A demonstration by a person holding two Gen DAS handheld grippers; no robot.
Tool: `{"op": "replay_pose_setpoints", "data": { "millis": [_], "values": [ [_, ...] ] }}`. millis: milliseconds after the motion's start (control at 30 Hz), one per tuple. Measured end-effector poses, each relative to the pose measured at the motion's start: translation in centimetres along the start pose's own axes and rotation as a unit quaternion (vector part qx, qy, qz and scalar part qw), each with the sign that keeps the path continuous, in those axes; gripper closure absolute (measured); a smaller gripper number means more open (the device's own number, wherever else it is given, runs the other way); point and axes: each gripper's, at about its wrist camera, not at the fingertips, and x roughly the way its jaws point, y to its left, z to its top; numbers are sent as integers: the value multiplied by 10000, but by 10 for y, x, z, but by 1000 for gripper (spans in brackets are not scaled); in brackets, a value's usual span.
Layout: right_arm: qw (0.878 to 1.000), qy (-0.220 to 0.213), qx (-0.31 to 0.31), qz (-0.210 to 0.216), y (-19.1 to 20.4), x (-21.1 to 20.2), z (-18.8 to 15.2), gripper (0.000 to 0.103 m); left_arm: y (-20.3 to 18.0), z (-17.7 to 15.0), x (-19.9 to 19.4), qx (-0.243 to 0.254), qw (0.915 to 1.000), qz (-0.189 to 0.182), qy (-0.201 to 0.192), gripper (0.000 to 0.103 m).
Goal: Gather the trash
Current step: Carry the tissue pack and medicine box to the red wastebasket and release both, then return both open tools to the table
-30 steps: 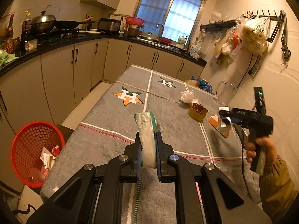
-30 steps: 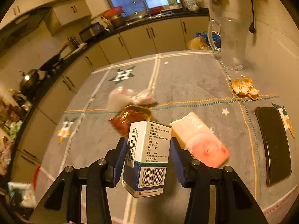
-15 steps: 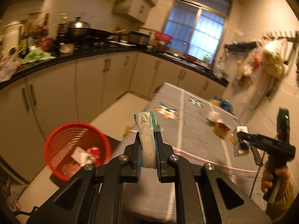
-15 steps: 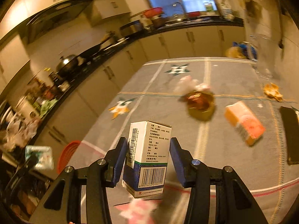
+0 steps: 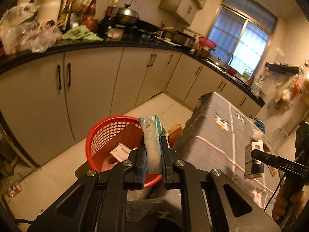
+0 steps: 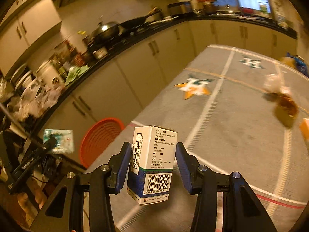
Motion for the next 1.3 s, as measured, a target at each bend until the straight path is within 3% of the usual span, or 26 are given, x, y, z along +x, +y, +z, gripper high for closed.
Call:
{"op": "replay_pose_setpoints", "data": {
  "millis": [400, 467, 567, 600, 833, 1300],
  "values": [
    [9959, 386, -364, 733, 86, 97, 31, 51, 43, 10, 44, -348, 9988, 147, 297, 91],
    [9949, 394, -355, 862, 97, 112, 34, 50, 48, 13, 46, -408, 9987, 160, 263, 76],
    [9945, 333, -466, 878, 109, 126, 34, 30, 50, 14, 42, -432, 9988, 160, 139, 43],
    [9947, 309, -500, 844, 110, 127, 33, 28, 49, 14, 39, -401, 9990, 191, 57, 42],
    [9965, 408, -457, 571, 91, 122, 17, 28, 40, 12, 35, -176, 9987, 473, 27, 37],
    [9991, 215, 109, 350, 33, 71, -17, 28, -2, 4, 24, 517, 9908, 1251, -91, 33]
  ]
}}
